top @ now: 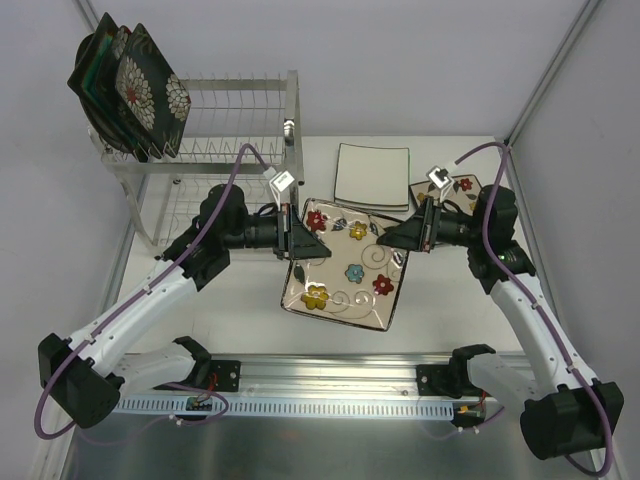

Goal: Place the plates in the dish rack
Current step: Pass the plate from the right arm to the left

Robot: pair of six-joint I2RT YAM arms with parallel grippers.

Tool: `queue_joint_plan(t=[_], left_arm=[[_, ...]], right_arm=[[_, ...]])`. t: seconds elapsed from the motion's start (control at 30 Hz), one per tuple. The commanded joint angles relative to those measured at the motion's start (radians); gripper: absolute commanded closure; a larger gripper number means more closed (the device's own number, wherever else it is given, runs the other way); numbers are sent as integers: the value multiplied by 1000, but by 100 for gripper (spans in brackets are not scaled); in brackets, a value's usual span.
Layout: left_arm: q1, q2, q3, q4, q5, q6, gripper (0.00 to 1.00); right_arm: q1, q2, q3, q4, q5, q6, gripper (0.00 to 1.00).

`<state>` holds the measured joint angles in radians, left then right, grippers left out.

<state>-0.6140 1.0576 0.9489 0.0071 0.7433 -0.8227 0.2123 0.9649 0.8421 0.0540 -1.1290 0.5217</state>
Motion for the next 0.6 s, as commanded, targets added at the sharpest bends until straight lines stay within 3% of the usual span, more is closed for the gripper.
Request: queue_joint_plan(t=[0.0,0.37,0.57], left_arm=[[0,-53,19,93,5,-20,100],[2,-61,24,91,-38,-6,100],[0,-61,31,91,-45,5,100]], right_arm=[[2,4,64,-83,17,-98,66],[-1,8,104,-296,67,-274,24],[-7,12,141,-411,153,-342,10]])
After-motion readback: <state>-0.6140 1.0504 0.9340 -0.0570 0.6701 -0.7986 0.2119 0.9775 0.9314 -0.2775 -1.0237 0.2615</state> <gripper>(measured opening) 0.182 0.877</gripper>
